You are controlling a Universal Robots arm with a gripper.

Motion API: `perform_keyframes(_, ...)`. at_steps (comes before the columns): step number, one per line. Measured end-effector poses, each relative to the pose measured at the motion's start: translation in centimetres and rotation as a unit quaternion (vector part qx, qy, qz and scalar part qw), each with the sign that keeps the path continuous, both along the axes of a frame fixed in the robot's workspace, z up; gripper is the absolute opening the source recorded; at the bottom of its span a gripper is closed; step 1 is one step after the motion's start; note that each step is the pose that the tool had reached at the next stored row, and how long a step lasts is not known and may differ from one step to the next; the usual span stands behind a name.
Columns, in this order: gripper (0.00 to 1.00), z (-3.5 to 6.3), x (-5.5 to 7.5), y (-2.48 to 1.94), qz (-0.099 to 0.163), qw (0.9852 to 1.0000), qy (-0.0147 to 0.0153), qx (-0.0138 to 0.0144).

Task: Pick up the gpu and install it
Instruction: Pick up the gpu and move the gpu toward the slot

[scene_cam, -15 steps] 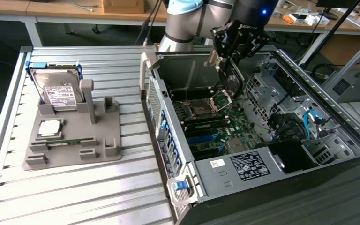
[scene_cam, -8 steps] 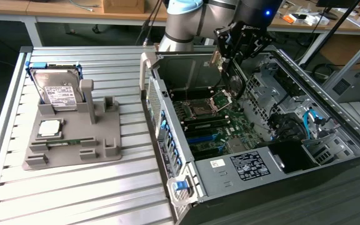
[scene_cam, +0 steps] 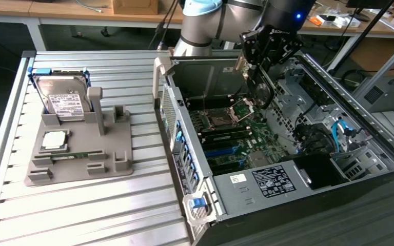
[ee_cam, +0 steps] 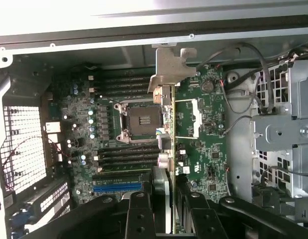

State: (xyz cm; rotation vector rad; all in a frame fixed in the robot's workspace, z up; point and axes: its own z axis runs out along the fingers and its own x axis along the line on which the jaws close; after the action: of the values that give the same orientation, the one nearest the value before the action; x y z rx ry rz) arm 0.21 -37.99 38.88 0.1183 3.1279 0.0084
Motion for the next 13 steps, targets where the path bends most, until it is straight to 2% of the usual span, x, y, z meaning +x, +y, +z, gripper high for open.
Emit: perform_keyframes(13,0.30,-0.60,0.01,-1.03,0.000,1.0000,0.0000,-0.0002)
